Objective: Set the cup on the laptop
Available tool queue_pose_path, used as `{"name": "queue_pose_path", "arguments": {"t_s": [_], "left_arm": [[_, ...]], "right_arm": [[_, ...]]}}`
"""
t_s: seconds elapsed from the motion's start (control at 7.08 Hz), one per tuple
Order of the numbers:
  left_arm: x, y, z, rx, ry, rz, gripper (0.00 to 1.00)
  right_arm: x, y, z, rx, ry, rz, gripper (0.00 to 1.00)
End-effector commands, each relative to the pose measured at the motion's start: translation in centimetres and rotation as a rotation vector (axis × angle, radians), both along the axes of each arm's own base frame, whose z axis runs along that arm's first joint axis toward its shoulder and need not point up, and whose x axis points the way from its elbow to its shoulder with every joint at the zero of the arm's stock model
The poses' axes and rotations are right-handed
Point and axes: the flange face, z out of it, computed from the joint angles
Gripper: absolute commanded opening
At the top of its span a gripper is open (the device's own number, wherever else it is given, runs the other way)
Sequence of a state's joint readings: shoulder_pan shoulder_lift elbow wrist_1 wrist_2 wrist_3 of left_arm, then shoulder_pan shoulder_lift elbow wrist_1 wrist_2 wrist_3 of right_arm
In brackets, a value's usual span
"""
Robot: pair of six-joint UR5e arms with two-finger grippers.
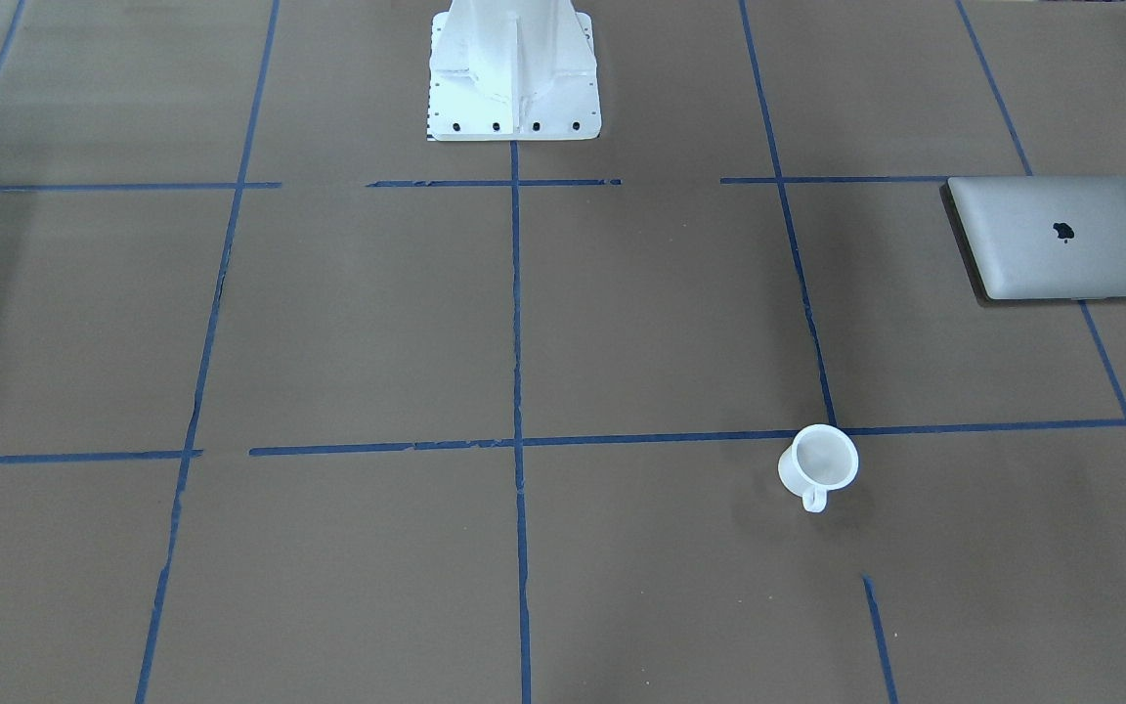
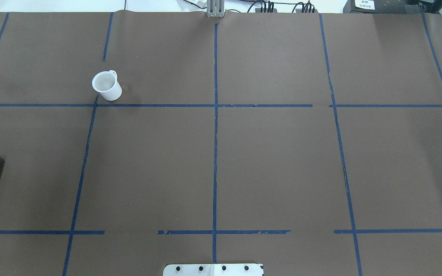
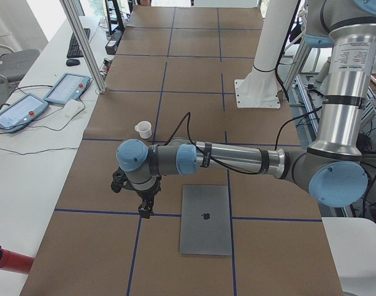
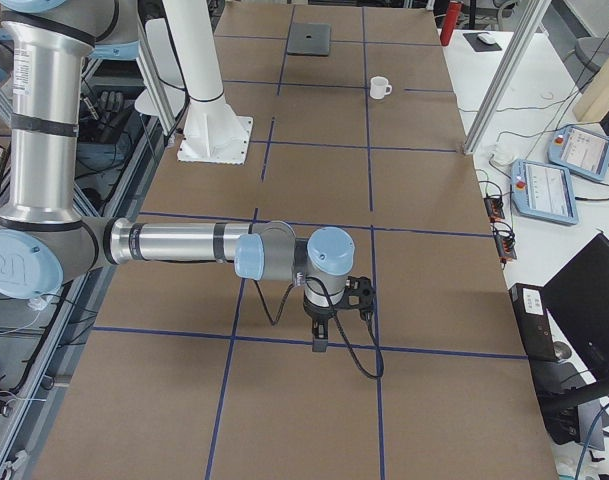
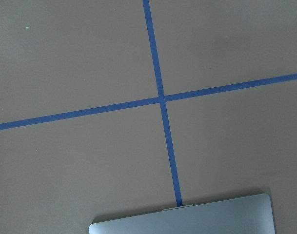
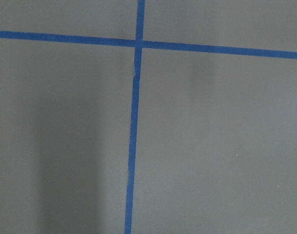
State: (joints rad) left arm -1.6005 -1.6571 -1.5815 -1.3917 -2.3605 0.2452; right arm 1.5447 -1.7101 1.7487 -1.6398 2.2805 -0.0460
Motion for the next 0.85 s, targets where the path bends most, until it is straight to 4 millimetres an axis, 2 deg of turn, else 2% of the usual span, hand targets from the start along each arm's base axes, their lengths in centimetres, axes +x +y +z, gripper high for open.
{"name": "queue_pose_path", "arguments": {"t_s": [0.0, 0.14, 0.28, 0.42, 0.56, 0.71], "left_arm": [[0.1, 0.0, -0.2, 0.010, 0.000, -0.001, 1.00], [0.5, -0.5, -1.1, 0.045, 0.003, -0.004, 1.00], [1.6, -1.4, -0.9, 0.056, 0.003, -0.034, 1.00], [4.0, -3.5, -2.3, 0.154, 0.014, -0.026, 1.00], [5.5, -5.8, -5.2, 0.157, 0.025, -0.072, 1.00], [11.9, -9.5, -9.2, 0.142, 0.042, -0.036, 0.99]], "right_arm": [[0.0, 0.0, 0.0, -0.002, 0.000, 0.000, 1.00], [0.0, 0.0, 0.0, 0.000, -0.001, 0.000, 1.00], [0.0, 0.0, 0.0, 0.000, 0.001, 0.000, 1.00], [0.0, 0.0, 0.0, 0.000, -0.001, 0.000, 1.00], [0.0, 0.0, 0.0, -0.002, 0.000, 0.000, 1.00], [0.0, 0.0, 0.0, 0.000, -0.001, 0.000, 1.00]]}}
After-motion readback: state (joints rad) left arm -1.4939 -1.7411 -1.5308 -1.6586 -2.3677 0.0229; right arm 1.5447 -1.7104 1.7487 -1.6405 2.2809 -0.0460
